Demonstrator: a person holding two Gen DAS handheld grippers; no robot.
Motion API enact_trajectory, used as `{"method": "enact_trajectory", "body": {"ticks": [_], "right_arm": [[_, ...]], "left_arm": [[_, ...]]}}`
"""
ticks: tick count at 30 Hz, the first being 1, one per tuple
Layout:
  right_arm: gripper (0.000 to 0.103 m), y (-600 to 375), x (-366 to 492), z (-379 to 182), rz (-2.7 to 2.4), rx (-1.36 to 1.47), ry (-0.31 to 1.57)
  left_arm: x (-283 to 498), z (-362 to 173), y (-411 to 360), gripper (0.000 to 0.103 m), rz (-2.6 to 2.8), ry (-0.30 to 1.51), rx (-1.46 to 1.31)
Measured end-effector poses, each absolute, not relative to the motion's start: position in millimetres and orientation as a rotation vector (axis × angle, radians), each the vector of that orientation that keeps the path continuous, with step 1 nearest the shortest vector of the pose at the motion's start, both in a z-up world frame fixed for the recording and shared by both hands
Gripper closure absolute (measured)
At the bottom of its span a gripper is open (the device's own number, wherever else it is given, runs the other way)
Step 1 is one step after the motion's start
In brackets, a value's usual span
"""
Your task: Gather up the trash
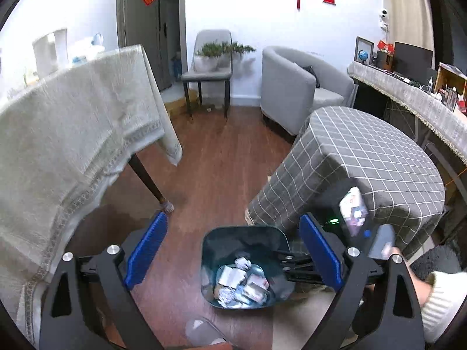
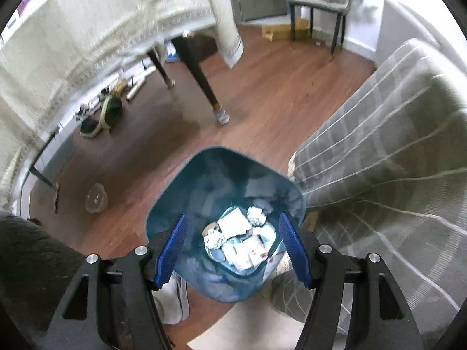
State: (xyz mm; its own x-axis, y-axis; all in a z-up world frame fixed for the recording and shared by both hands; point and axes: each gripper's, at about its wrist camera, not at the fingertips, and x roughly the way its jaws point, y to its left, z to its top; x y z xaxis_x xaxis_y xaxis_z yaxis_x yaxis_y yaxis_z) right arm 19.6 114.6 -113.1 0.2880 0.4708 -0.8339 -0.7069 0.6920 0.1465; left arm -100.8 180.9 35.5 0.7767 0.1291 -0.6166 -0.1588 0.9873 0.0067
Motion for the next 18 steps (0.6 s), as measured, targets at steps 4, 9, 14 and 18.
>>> {"method": "enact_trajectory", "body": {"ticks": [4,9,14,18], "right_arm": [[0.037,86.7,11.0,-75.0,0.784,-0.235,0.926],[0.024,49.7,-2.3,-28.9,0.716,-0.243,0.796],[0.013,-11.4,-10.6,13.7,0.601,-0.22,0.664],[0.005,-62.4,-16.6,37.7,0.514,-0.179,0.59]], "left_arm": [[-107.0,43.4,177.7,0.007,0.185,0.624,-0.033],[-106.2,49.1,171.2,0.006,0.214,0.6,-0.01],[-103.0,45.0,168.4,0.005,0.238,0.575,-0.018],[-101.0,33.1,165.5,0.005,0.23,0.582,-0.013]]}}
